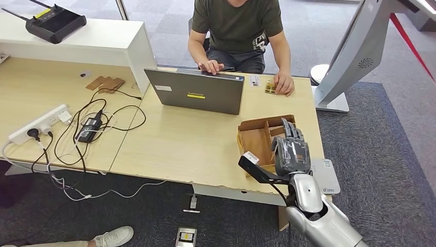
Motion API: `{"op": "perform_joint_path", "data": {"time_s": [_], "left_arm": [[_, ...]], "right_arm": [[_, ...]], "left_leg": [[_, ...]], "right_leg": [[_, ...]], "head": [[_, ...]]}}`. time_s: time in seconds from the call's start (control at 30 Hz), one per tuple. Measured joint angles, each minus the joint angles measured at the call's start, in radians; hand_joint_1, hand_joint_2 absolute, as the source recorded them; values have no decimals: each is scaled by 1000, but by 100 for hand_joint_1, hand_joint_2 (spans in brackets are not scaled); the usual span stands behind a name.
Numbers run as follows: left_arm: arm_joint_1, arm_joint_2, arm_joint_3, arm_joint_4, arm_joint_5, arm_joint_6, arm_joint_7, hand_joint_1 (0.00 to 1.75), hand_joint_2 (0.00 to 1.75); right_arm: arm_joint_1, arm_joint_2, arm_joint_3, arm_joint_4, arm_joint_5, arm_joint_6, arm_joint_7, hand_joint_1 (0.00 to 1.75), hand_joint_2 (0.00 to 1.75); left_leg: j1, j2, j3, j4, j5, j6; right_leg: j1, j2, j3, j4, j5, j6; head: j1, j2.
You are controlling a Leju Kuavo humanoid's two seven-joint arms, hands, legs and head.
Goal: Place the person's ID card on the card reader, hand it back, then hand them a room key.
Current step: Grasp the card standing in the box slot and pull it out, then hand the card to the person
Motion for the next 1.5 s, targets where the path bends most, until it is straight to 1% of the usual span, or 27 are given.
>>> {"op": "perform_joint_path", "data": {"time_s": [0.13, 0.4, 0.47, 0.5, 0.6, 0.63, 0.67, 1.5], "left_arm": [[-7, -2, 0, -2, -12, -2, 6, 0, 175], [-8, -2, 0, -3, -13, -2, 7, 0, 175], [-15, -5, 0, -5, -24, -8, 15, 0, 175], [-24, -8, -1, -7, -33, -13, 23, 0, 175], [-61, -21, -8, -9, -59, -42, 49, 0, 175], [-68, -24, -10, -9, -62, -49, 52, 0, 175], [-71, -25, -11, -9, -62, -52, 52, 0, 175], [-76, -29, -28, -7, -49, -67, 53, 0, 175]], "right_arm": [[-20, 18, 4, -10, 2, 6, -8, 175, 175], [-23, 21, 5, -11, 2, 8, -9, 175, 175], [-45, 39, 10, -13, 2, 25, -13, 175, 175], [-72, 56, 16, -13, -5, 42, -15, 175, 175], [-154, 126, 43, 12, -125, 60, -55, 175, 175], [-164, 142, 50, 22, -161, 53, -69, 175, 175], [-168, 151, 55, 30, -170, 48, -73, 175, 175], [-187, 211, 74, 125, -168, 4, -80, 175, 175]], "left_leg": [[0, 0, 0, 0, 0, 0], [0, 0, 0, 0, 0, 0], [0, 0, 0, 0, 0, 0], [0, 0, 0, 0, 0, 0], [0, 0, 0, 0, 1, 0], [0, 0, 0, 0, 1, 0], [0, 0, 0, 0, 1, 0], [0, 0, -1, 0, 1, 0]], "right_leg": [[0, 0, 0, 0, 0, 0], [0, 0, 0, 0, 0, 0], [0, 0, 0, 0, 0, 0], [0, 0, 0, 1, 0, 0], [0, 0, 0, 1, 0, 0], [0, 0, 0, 1, 0, 0], [0, 0, 0, 1, 0, 0], [0, 0, -1, 1, 0, 0]], "head": [[0, 0], [0, 0], [0, 0], [0, 0], [0, 0], [0, 0], [0, 0], [0, 0]]}}
